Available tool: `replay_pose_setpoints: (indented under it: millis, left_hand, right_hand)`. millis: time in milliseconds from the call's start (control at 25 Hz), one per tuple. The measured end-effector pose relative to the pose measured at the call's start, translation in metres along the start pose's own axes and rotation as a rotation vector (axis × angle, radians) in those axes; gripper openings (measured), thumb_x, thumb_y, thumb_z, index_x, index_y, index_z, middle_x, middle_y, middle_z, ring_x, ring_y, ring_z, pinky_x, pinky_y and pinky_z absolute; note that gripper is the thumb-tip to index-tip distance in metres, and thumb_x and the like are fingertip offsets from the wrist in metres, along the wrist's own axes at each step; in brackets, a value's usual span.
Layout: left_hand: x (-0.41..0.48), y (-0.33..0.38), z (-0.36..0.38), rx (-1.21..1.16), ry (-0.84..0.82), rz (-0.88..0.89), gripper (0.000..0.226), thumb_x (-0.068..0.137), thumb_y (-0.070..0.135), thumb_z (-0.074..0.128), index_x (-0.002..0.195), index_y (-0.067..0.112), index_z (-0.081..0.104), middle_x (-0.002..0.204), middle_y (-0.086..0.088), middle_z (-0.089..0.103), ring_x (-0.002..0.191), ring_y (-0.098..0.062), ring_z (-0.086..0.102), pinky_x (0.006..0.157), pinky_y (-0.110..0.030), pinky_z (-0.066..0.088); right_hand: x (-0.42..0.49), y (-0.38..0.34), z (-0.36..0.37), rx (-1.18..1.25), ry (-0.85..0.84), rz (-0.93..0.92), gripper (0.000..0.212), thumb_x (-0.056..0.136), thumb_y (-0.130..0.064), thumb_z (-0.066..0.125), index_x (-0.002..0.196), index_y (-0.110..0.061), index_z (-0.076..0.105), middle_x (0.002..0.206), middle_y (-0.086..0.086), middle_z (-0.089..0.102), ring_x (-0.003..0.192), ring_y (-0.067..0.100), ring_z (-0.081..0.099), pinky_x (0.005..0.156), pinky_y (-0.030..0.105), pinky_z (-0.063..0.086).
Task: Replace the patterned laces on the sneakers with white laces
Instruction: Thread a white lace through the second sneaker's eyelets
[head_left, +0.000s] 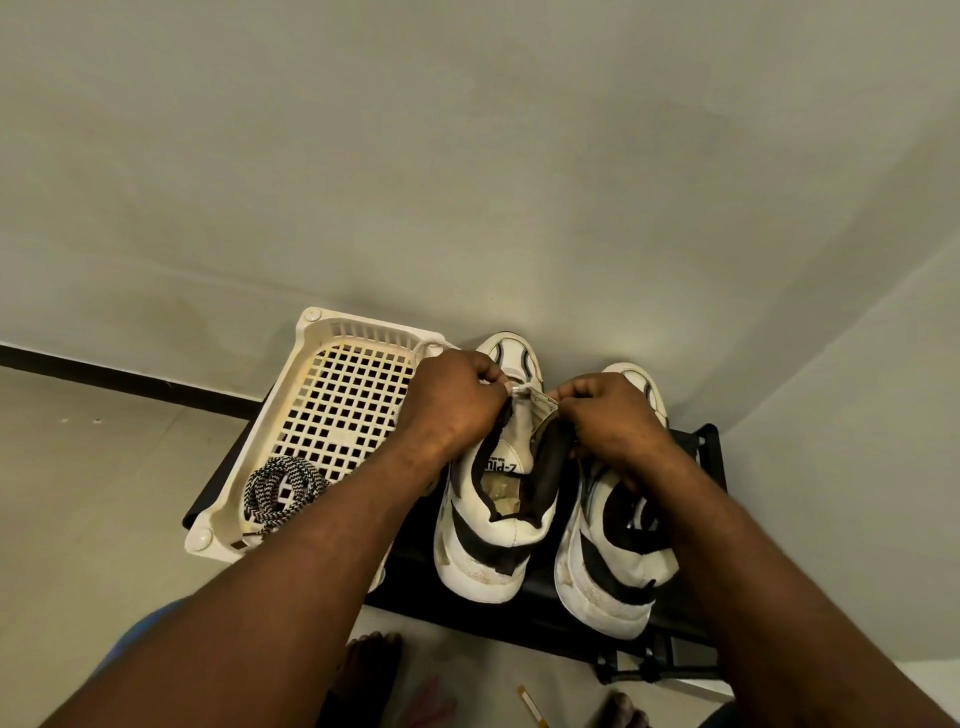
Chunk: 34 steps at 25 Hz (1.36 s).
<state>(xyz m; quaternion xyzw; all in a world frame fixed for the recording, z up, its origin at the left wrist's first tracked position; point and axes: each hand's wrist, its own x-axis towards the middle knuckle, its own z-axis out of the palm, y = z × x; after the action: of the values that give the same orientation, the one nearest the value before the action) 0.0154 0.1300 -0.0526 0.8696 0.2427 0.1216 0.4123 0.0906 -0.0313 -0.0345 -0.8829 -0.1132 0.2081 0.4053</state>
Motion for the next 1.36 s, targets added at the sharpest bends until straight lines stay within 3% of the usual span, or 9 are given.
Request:
replay_pose_setpoints:
  millis: [160,280,440,840,1040,1200,1360]
  left_hand:
    - [-0.005,0.007,0.009,-0.098,-0.027,0.014,0.009,0.091,0.028,0.072,0.085,0.025,0.079,0.07,0.007,0.075,0.065,-0.003,0.07,0.072,-0.025,0.057]
    - [-0.003,0.008,0.015,0.023,-0.015,0.003,0.014,0.091,0.034,0.072,0.088,0.023,0.081,0.08,0.006,0.075,0.078,-0.011,0.069,0.074,-0.028,0.055]
    - [-0.002,0.01,0.021,0.112,-0.038,-0.001,0.021,0.091,0.035,0.069,0.083,0.018,0.079,0.079,-0.001,0.074,0.076,-0.019,0.068,0.075,-0.038,0.059]
    - [-0.004,0.016,0.018,0.33,-0.074,0.056,0.021,0.096,0.035,0.06,0.095,0.023,0.078,0.089,-0.001,0.072,0.084,-0.024,0.068,0.072,-0.035,0.055]
    - [-0.005,0.016,0.017,0.334,-0.044,0.072,0.021,0.098,0.032,0.059,0.099,0.022,0.077,0.091,-0.002,0.072,0.083,-0.024,0.067,0.071,-0.035,0.055]
    - [-0.005,0.016,0.018,0.274,-0.029,0.028,0.021,0.097,0.03,0.058,0.101,0.02,0.076,0.094,-0.003,0.072,0.086,-0.025,0.068,0.071,-0.034,0.053]
    - [-0.003,0.016,0.017,0.309,-0.03,0.043,0.022,0.098,0.032,0.059,0.104,0.019,0.076,0.097,-0.003,0.072,0.088,-0.026,0.067,0.07,-0.034,0.051]
  right_hand:
    - [0.002,0.001,-0.002,0.032,-0.042,-0.01,0.036,0.096,-0.001,0.05,0.095,-0.022,0.079,0.085,0.002,0.077,0.078,0.018,0.075,0.055,0.027,0.056]
    - [0.004,0.003,-0.002,0.07,-0.074,0.008,0.038,0.098,0.001,0.049,0.096,-0.022,0.079,0.087,0.004,0.079,0.081,0.02,0.076,0.059,0.031,0.059]
    - [0.008,0.006,-0.001,0.11,-0.089,0.017,0.035,0.1,0.0,0.052,0.097,-0.021,0.079,0.093,0.007,0.079,0.084,0.023,0.077,0.062,0.032,0.06]
    - [0.008,0.011,0.003,0.114,-0.094,-0.078,0.036,0.098,-0.004,0.054,0.095,-0.028,0.081,0.09,0.002,0.079,0.087,0.023,0.076,0.072,0.038,0.065]
    - [0.007,0.01,0.002,0.125,-0.09,-0.088,0.034,0.098,-0.004,0.055,0.097,-0.028,0.079,0.09,0.001,0.079,0.085,0.018,0.077,0.064,0.03,0.06]
    - [0.006,0.011,0.002,0.116,-0.089,-0.099,0.03,0.099,-0.005,0.056,0.102,-0.025,0.08,0.093,0.002,0.079,0.086,0.018,0.078,0.07,0.034,0.064]
    - [0.004,0.01,0.002,0.126,-0.079,-0.117,0.028,0.1,-0.012,0.061,0.093,-0.03,0.081,0.086,-0.003,0.079,0.079,0.018,0.078,0.072,0.037,0.066]
